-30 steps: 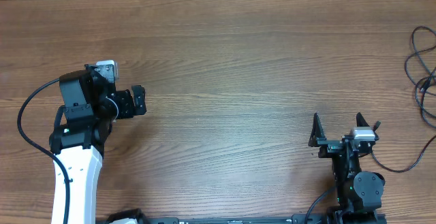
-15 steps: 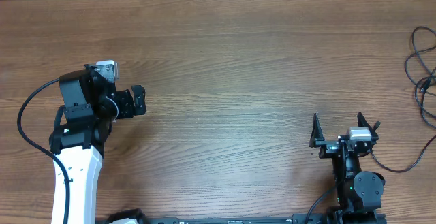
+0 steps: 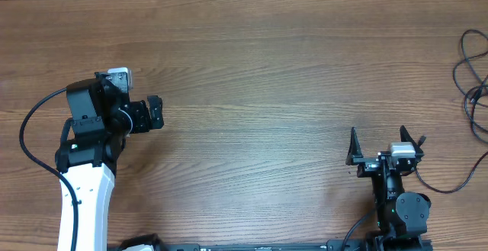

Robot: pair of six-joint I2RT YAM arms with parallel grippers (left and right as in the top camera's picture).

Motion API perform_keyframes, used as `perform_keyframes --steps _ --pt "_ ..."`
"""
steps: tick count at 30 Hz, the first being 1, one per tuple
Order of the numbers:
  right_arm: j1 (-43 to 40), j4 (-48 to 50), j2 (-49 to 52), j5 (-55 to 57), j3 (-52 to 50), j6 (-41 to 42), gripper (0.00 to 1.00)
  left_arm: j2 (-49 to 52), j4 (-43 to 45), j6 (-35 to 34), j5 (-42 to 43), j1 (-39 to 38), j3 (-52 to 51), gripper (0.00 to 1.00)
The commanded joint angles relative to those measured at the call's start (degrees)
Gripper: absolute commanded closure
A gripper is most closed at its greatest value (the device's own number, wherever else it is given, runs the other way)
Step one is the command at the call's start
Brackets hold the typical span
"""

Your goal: Untangle cables

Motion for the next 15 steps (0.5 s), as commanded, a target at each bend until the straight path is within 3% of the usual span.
perform_keyframes --steps 1,8,15 --pt "0.11 0.26 -0.52 0.13 -0.61 -0.04 0.0 0.33 -0.04 -0.5 -0.24 -0.22 -0.17 0.0" --pt "0.11 0.26 -0.52 0.13 -0.61 -0.07 0.0 -1.36 -0.35 -0.33 -3.08 -0.26 -0.17 0.01" --pt "0.13 0.28 -0.52 0.13 -0.61 -0.04 0.0 -11.56 10.82 0.59 -4.04 -1.14 -0.2 0.0"
